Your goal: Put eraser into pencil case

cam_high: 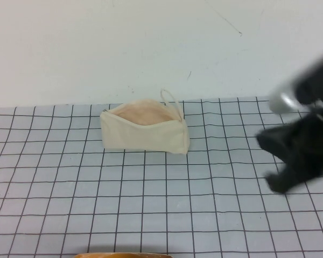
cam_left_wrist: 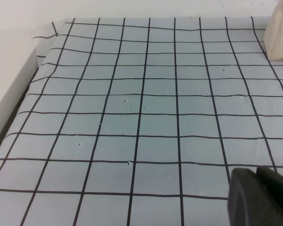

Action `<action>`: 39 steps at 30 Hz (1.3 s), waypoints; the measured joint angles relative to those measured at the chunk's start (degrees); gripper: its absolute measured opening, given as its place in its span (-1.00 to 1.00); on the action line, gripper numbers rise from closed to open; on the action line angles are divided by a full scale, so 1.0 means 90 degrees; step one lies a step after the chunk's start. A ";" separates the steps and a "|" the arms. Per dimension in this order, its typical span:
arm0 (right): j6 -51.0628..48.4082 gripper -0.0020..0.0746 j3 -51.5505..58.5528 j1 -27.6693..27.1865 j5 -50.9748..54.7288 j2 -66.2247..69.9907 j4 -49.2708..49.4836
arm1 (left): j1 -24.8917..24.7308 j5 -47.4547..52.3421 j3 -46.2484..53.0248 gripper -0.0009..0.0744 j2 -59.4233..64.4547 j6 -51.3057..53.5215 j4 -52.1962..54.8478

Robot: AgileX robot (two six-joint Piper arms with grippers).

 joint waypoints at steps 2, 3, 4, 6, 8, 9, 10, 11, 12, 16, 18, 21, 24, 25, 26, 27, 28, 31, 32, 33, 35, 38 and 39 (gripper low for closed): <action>-0.0367 -0.95 0.0607 0.0000 -0.0294 -0.0632 -0.0230 | 0.0000 0.0000 0.0000 -0.98 0.0000 0.0000 0.0000; -0.0600 -0.95 0.0927 0.0000 -0.0515 -0.0945 -0.0434 | 0.0000 0.0000 0.0000 -0.98 0.0000 0.0000 0.0000; -0.0755 -0.95 0.1223 0.0000 -0.0715 -0.1257 -0.0637 | 0.0000 0.0000 0.0000 -0.98 0.0000 0.0000 0.0000; -0.0859 -0.95 0.1721 0.0000 -0.0896 -0.1802 -0.0912 | 0.0000 0.0000 0.0000 -0.98 0.0000 0.0000 0.0000; -0.0873 -0.95 0.2043 0.0000 -0.0892 -0.2310 -0.0996 | 0.0000 0.0000 0.0000 -0.98 0.0000 0.0000 0.0000; -0.0888 -0.95 0.2258 0.0000 -0.0881 -0.2563 -0.1037 | 0.0000 0.0000 0.0000 -0.98 0.0000 0.0000 0.0000; -0.0888 -0.95 0.2439 0.0000 -0.0881 -0.2793 -0.1039 | 0.0000 0.0000 0.0000 -0.98 0.0000 0.0000 0.0000; -0.0891 -0.95 0.2585 0.0000 -0.0881 -0.3008 -0.1019 | 0.0000 0.0000 0.0000 -0.98 0.0000 0.0000 0.0000; -0.0904 -0.95 0.2767 -0.0013 -0.0926 -0.3201 -0.0946 | 0.0000 0.0000 0.0000 -0.98 0.0000 0.0000 0.0000; -0.0926 -0.95 0.3642 -0.0276 -0.1297 -0.3956 -0.0447 | 0.0000 0.0000 0.0000 -0.98 0.0000 0.0000 0.0000; -0.0940 -0.95 0.4088 -0.0588 -0.1464 -0.4392 -0.0320 | 0.0000 0.0000 0.0000 -0.98 0.0000 0.0000 0.0000; -0.0940 -0.95 0.4740 -0.1390 -0.1596 -0.5241 -0.0211 | 0.0000 0.0000 0.0000 -0.98 0.0000 0.0000 0.0000; -0.1141 -0.95 0.5231 -0.2288 -0.1579 -0.6115 0.0061 | 0.0000 0.0000 0.0000 -0.98 0.0000 0.0000 0.0000; -0.1247 -0.95 0.5369 -0.2595 -0.1553 -0.6408 0.0191 | 0.0000 0.0000 0.0000 -0.98 0.0000 0.0000 0.0000; -0.1345 -0.95 0.5498 -0.2829 -0.1543 -0.6625 0.0315 | 0.0000 0.0000 0.0000 -0.98 0.0000 0.0000 0.0000; -0.1408 -0.95 0.5625 -0.3103 -0.1543 -0.6872 0.0425 | 0.0000 0.0000 0.0000 -0.98 0.0000 0.0000 0.0000; -0.1480 -0.95 0.5750 -0.3354 -0.1538 -0.7081 0.0526 | 0.0000 0.0000 0.0000 -0.98 0.0000 0.0000 0.0000; -0.1588 -0.95 0.6067 -0.3917 -0.1523 -0.7484 0.0713 | 0.0000 0.0000 0.0000 -0.98 0.0000 0.0000 0.0000; -0.1594 -0.95 0.6145 -0.4007 -0.1523 -0.7535 0.0789 | 0.0000 0.0000 0.0000 -0.98 0.0000 0.0000 0.0000; -0.1594 -0.95 0.6206 -0.4084 -0.1504 -0.7568 0.0823 | 0.0000 0.0000 0.0000 -0.98 0.0000 0.0000 0.0000; -0.1511 -0.95 0.6256 -0.4159 -0.1412 -0.7581 0.0846 | 0.0000 0.0000 0.0000 -0.98 0.0000 0.0000 0.0000; -0.1364 -0.95 0.6256 -0.4173 -0.1260 -0.7581 0.0815 | 0.0000 0.0000 0.0000 -0.98 0.0000 0.0000 0.0000; -0.1351 -0.95 0.6256 -0.4173 -0.1173 -0.7581 0.0799 | 0.0000 0.0000 0.0000 -0.98 0.0000 0.0000 0.0000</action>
